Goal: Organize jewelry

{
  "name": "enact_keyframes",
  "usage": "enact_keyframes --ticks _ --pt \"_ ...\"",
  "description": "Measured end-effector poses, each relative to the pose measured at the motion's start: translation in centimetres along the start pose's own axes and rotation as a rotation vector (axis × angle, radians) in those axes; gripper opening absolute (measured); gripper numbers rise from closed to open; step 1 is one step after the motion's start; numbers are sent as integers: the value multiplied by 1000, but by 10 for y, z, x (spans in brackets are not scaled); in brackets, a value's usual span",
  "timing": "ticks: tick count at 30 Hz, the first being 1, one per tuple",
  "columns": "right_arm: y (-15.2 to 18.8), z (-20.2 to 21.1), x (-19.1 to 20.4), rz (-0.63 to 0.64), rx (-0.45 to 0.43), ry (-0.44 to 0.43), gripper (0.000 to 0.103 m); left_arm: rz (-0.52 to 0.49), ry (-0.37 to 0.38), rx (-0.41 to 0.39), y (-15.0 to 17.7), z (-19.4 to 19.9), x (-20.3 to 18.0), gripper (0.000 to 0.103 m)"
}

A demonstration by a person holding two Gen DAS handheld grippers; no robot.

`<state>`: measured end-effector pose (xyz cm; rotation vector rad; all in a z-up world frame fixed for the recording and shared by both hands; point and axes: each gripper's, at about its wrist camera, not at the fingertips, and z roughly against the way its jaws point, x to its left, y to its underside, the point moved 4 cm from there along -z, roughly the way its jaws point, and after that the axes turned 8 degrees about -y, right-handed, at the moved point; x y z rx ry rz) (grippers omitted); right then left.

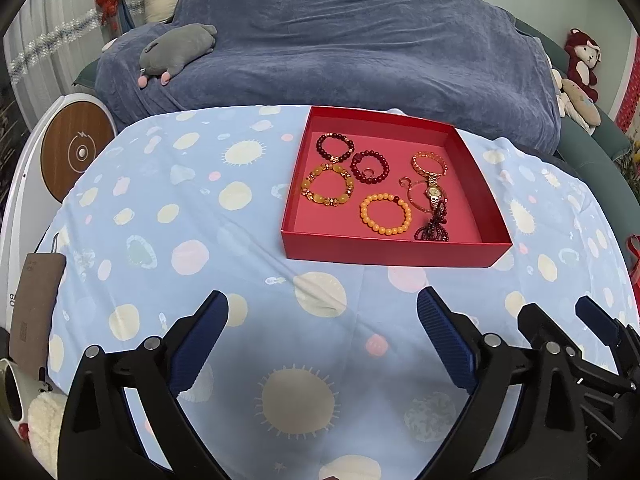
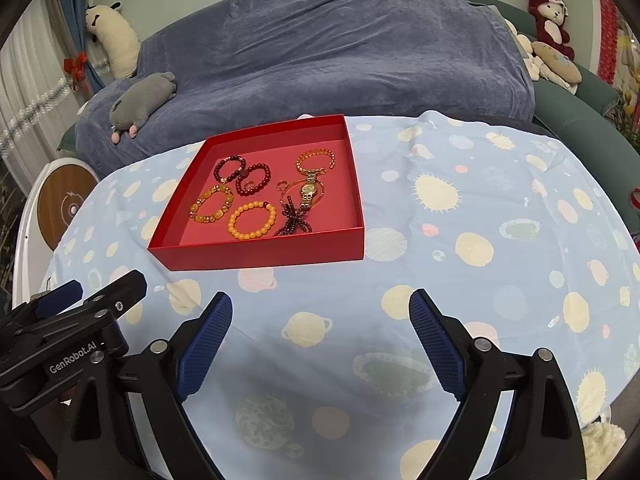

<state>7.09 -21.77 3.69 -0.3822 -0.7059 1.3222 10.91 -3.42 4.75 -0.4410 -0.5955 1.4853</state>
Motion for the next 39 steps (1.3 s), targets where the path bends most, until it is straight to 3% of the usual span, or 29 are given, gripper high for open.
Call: enact_keyframes --ticks 39 --pt "-2 15 -1 1 -25 39 97 2 -35 -14 3 14 2 94"
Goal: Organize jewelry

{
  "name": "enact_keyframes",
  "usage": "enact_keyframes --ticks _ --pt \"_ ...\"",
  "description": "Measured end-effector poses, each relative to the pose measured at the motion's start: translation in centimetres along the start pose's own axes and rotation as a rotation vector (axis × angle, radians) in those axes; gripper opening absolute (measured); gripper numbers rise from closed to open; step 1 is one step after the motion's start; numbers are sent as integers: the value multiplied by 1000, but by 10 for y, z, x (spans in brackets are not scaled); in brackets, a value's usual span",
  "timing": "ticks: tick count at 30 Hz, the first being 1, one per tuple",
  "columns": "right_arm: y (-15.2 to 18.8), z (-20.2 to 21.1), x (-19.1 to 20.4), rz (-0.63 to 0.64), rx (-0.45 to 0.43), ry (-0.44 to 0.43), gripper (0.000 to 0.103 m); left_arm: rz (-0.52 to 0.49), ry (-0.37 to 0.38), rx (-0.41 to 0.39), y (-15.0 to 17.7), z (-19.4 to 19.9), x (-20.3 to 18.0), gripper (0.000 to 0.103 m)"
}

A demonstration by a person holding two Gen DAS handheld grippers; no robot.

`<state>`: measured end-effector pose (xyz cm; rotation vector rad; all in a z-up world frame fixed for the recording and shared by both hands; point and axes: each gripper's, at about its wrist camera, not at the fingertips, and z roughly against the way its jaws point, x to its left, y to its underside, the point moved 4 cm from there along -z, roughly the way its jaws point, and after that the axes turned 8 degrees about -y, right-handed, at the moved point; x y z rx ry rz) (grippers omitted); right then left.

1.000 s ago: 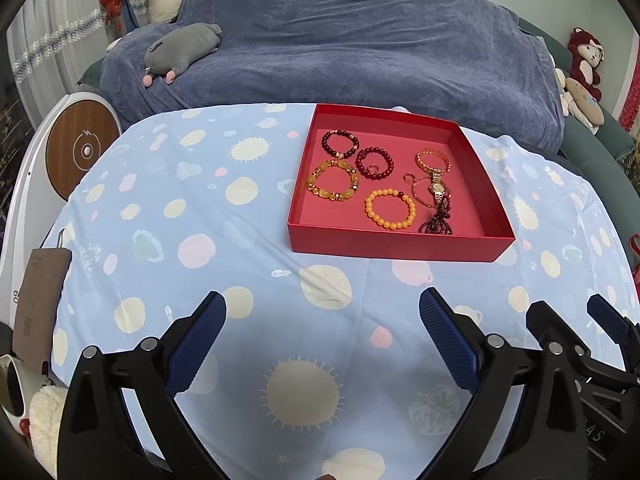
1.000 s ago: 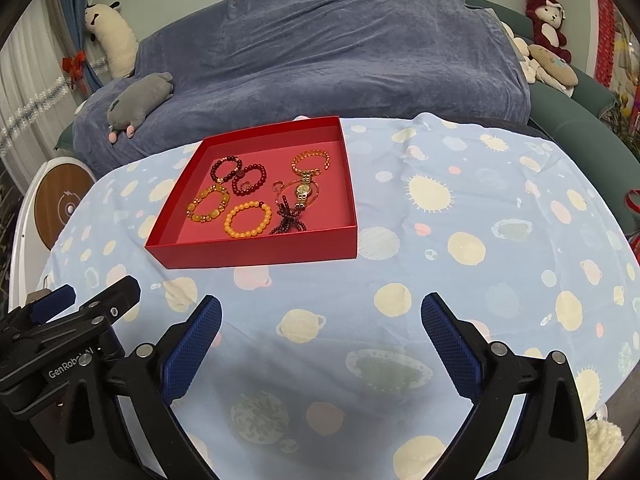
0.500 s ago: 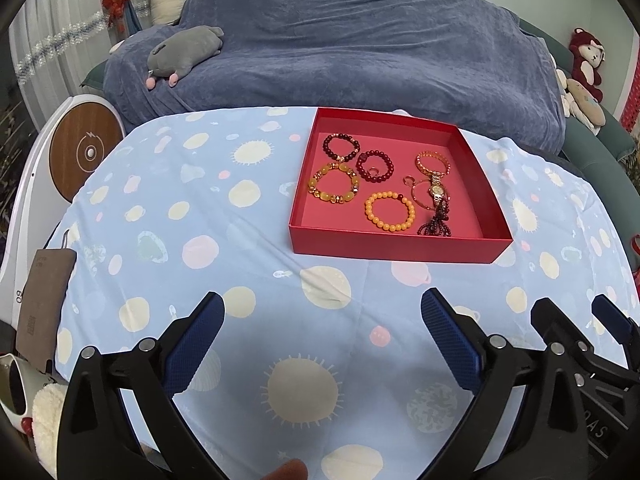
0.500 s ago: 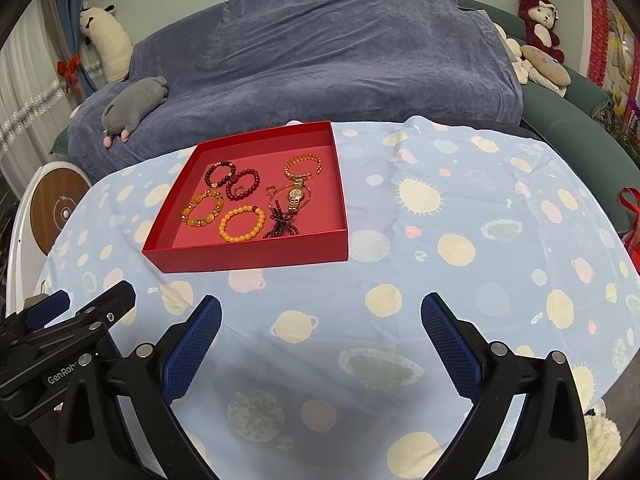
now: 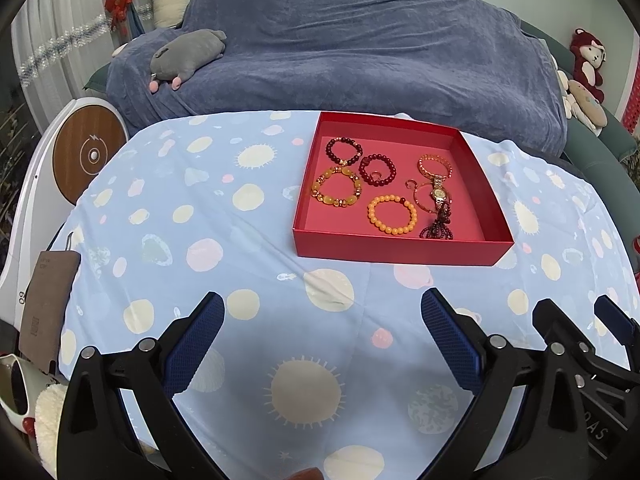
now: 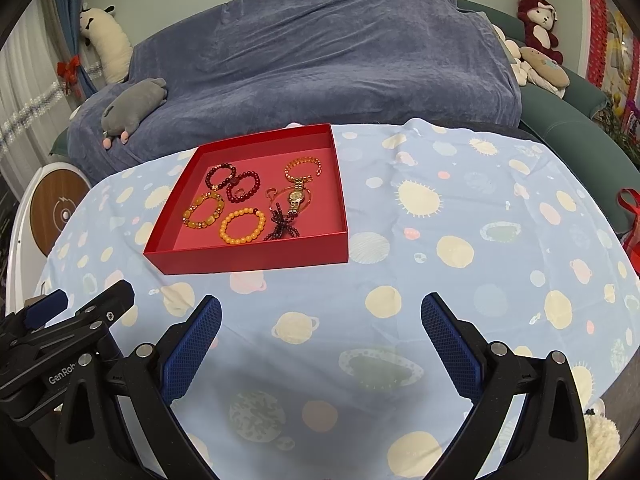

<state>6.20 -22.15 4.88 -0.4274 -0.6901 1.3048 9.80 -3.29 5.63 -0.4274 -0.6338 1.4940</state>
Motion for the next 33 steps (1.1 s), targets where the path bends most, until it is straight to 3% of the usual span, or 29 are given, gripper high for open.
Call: enact_keyframes --ticks 33 --pt "0 3 1 2 -1 3 97 -5 -22 -9 0 2 5 95"
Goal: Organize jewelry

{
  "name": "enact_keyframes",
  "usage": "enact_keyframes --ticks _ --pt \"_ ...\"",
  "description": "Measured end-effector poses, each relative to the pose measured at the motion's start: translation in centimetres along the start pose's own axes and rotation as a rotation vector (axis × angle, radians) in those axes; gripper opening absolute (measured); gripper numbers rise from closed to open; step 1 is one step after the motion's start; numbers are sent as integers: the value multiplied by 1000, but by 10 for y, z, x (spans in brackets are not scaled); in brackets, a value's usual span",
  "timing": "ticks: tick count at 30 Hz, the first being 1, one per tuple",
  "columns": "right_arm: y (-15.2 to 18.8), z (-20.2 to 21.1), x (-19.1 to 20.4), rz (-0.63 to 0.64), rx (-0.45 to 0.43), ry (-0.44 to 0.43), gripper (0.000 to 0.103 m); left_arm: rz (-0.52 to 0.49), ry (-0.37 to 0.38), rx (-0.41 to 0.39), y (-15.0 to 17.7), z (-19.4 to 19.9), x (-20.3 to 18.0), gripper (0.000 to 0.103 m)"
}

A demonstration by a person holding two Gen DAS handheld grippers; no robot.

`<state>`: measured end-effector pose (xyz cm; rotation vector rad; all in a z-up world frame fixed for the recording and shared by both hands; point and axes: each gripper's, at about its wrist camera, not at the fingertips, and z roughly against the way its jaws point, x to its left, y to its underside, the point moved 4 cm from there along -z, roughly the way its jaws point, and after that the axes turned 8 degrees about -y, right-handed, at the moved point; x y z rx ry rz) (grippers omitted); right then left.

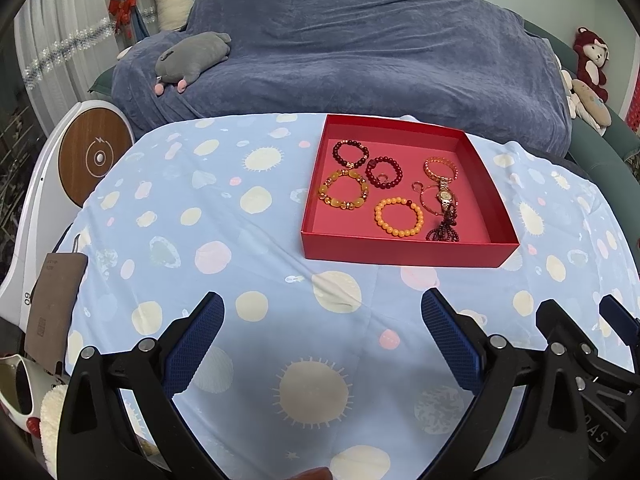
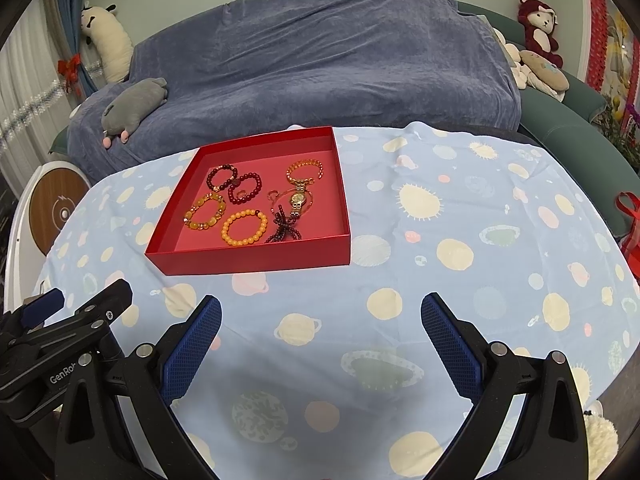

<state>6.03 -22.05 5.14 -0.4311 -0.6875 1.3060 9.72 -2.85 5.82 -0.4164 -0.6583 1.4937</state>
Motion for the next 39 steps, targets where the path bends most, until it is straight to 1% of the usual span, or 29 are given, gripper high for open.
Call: enact_keyframes --ticks 39 --pt "-3 1 1 9 0 4 97 12 -8 1 0 1 3 95"
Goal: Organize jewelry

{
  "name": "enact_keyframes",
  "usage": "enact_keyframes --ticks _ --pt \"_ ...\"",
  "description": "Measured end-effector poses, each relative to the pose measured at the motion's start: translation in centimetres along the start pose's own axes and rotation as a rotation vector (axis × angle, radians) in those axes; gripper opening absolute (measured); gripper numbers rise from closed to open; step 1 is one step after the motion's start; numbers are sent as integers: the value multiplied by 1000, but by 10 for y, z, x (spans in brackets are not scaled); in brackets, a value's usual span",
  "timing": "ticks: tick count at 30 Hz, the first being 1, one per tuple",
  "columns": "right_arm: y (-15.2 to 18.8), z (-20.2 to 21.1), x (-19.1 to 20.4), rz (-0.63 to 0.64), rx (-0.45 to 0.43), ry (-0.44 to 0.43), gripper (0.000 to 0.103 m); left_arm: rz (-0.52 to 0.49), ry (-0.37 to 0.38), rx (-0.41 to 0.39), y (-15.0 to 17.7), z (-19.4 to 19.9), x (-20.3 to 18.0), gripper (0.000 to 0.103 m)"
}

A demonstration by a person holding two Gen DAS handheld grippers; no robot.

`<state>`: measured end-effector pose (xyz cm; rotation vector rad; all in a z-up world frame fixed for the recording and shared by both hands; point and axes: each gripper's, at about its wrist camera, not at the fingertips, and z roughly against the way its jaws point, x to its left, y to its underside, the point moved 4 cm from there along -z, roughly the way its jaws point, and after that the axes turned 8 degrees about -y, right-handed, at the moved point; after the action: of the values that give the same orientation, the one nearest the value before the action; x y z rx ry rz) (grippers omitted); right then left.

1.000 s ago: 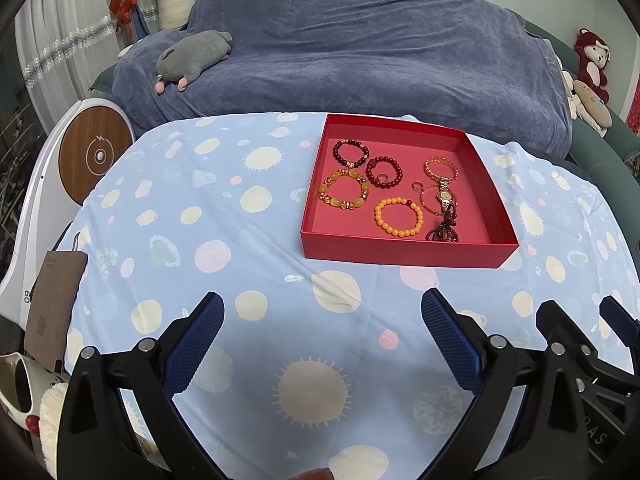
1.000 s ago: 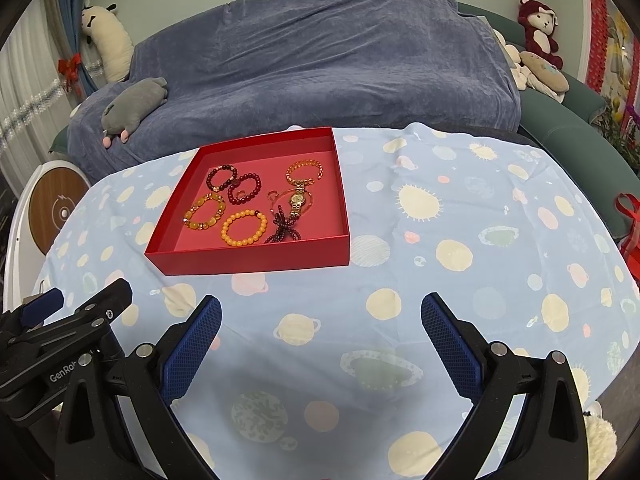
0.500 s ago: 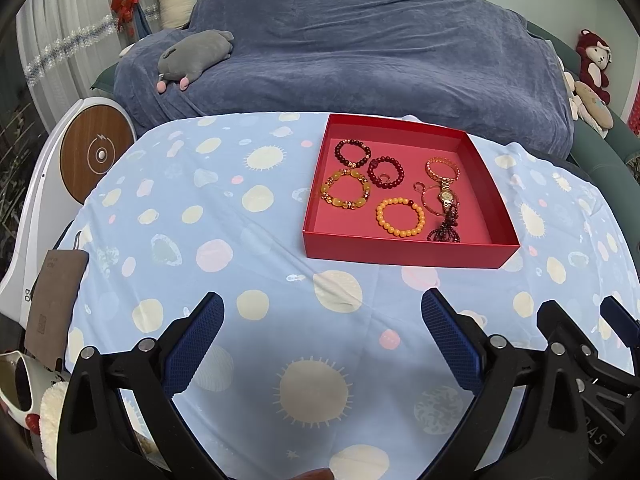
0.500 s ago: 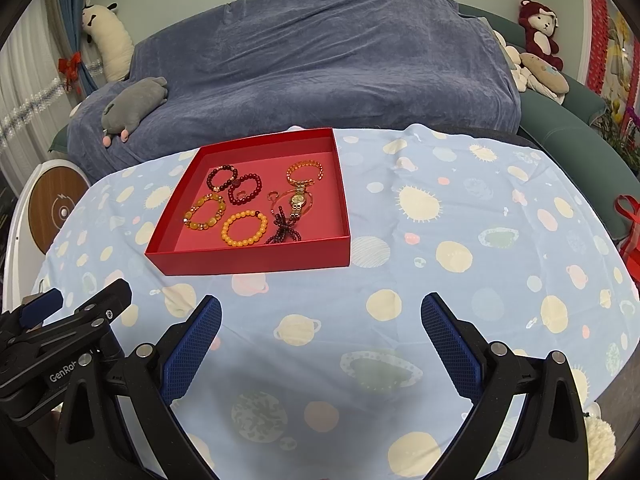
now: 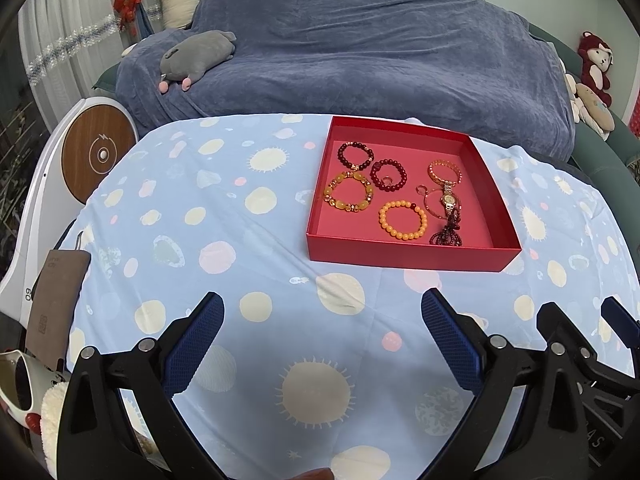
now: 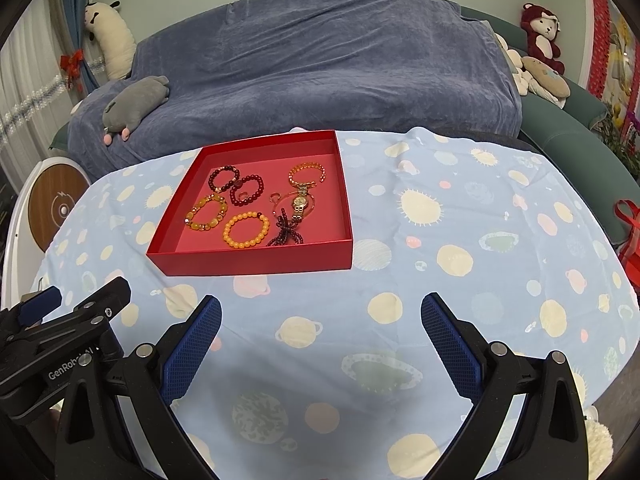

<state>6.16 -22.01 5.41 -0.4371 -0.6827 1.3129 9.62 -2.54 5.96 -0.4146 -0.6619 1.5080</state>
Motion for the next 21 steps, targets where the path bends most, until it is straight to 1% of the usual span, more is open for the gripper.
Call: enact_keyframes --ticks 21 --pt "0 0 1 0 -1 1 97 14 3 -6 -4 2 1 95"
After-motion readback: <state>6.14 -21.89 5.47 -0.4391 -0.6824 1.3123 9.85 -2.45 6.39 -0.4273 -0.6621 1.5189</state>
